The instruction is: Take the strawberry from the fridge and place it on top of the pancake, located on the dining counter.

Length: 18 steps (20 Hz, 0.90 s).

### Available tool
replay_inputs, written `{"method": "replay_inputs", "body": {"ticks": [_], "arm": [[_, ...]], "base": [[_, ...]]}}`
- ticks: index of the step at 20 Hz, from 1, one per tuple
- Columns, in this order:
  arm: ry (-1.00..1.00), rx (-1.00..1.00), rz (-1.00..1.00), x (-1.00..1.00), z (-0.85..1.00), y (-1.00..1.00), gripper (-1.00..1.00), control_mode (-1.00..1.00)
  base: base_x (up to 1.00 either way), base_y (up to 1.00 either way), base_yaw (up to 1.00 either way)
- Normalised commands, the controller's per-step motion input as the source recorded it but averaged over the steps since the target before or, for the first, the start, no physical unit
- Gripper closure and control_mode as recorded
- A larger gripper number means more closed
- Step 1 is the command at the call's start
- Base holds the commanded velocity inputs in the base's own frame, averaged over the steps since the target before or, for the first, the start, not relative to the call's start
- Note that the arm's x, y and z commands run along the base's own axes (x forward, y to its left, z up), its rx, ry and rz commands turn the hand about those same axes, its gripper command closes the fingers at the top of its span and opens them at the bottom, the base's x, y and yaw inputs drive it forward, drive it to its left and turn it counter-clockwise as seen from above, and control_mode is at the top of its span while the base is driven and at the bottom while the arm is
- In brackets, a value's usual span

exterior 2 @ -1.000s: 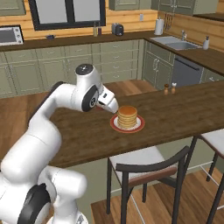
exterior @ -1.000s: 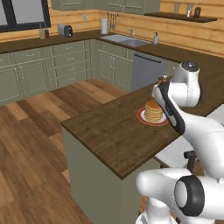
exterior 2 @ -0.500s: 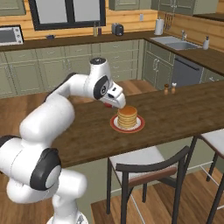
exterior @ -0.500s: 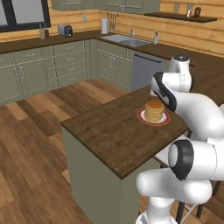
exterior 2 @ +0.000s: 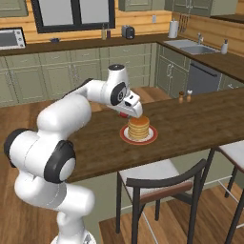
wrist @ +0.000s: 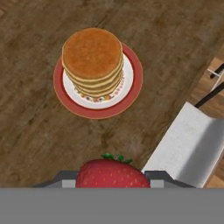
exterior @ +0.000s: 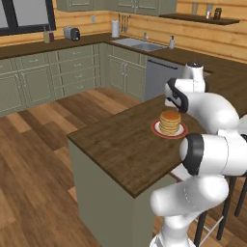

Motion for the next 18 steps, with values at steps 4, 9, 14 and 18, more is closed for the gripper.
{"method": "replay_inputs", "body": {"ticks": [4,9,14,18], "arm": [[0.02,0.04,0.00,0.33,-0.17,-0.18,1.00,-1.00],[0.01,0.06,0.00,0.27,-0.09,-0.12,1.00,-1.00],[0.03,0.04,0.00,0.34,-0.17,-0.03,1.00,-1.00],[0.03,0.01,0.00,0.32,-0.23,-0.02,1.00,-1.00]], "base": [[0.00,0.00,0.00],[0.00,0.00,0.00],[0.00,0.00,0.00],[0.00,0.00,0.00]]}}
